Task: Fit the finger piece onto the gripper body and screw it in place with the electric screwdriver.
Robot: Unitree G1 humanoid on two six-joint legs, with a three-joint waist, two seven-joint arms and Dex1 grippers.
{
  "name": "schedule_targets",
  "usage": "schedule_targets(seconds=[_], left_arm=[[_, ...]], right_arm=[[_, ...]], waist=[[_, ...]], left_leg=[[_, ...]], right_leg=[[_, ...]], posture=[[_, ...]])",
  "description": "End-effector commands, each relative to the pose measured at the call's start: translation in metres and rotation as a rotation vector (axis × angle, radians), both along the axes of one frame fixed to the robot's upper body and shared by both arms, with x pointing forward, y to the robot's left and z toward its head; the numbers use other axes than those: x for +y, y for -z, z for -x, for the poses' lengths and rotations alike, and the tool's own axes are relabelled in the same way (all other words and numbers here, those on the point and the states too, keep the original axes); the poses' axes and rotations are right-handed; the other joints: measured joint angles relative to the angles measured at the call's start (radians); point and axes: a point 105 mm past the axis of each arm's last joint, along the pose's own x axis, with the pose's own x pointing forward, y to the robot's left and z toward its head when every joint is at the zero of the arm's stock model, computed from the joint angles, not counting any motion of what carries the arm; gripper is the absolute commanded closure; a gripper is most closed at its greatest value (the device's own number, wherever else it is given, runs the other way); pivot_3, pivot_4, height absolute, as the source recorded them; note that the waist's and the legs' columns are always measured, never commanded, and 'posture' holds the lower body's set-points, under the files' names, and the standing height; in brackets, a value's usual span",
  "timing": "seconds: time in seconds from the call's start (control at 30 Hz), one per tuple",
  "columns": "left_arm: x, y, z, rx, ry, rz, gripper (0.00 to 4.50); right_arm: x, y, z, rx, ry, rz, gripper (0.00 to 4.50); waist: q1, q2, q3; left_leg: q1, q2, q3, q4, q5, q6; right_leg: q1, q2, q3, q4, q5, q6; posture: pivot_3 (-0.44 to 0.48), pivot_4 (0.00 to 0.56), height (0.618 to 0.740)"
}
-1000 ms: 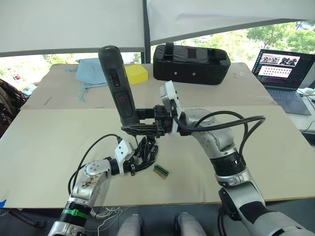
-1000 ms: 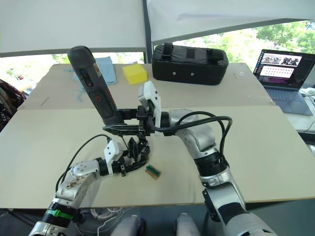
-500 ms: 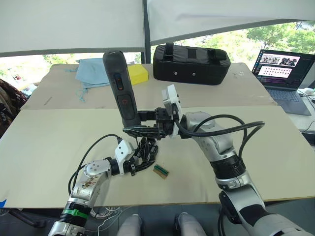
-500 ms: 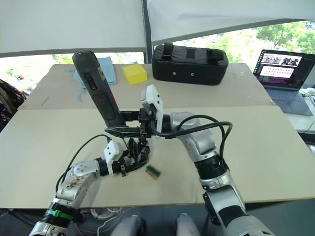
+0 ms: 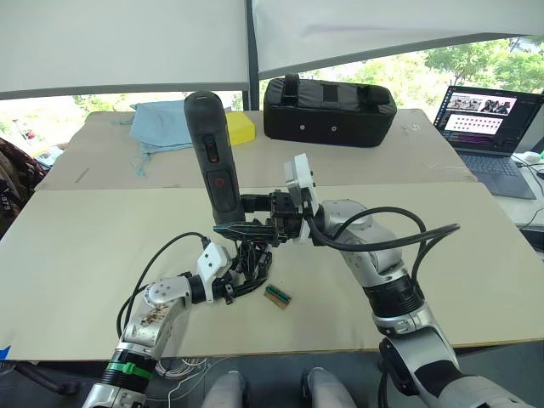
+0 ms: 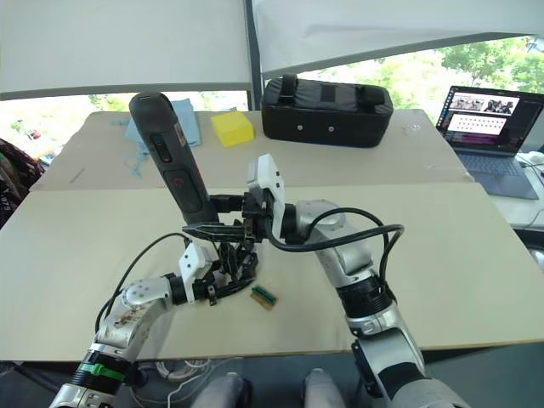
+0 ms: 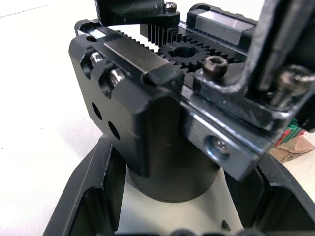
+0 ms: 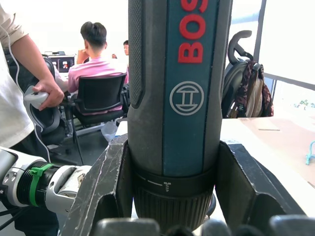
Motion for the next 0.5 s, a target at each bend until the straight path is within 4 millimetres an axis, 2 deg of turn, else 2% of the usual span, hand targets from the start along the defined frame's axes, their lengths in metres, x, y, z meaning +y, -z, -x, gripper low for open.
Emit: schedule_targets(seconds=[0.03, 0.23, 0.5], left_arm=[[0.002, 0.014, 0.008, 0.063, 0.009, -0.024, 2.19], [0.001, 0.014, 0.007, 0.059, 0.009, -0.027, 2.19], [0.0, 0.015, 0.008, 0.065, 0.009, -0.028, 2.19]], right_arm=[[-0.001, -0.013, 0.005, -0.059, -0.008, -0.021, 2.6], [0.0, -0.027, 0.009, -0.097, -0.035, -0.069, 2.6], [-0.001, -0.027, 0.009, -0.108, -0.035, -0.089, 2.6]], waist=[[0.0, 0.0, 0.0], [0.0, 0.0, 0.0], [0.0, 0.0, 0.0]], left_leg=[[0.0, 0.0, 0.0, 0.0, 0.0, 0.0], [0.0, 0.0, 0.0, 0.0, 0.0, 0.0], [0.0, 0.0, 0.0, 0.0, 0.0, 0.0]], right_leg=[[0.0, 0.0, 0.0, 0.0, 0.0, 0.0], [0.0, 0.0, 0.0, 0.0, 0.0, 0.0], [-0.001, 0.0, 0.0, 0.0, 0.0, 0.0]], posture=[[0.0, 0.15, 0.74], [0.0, 0.15, 0.74], [0.0, 0.15, 0.74]])
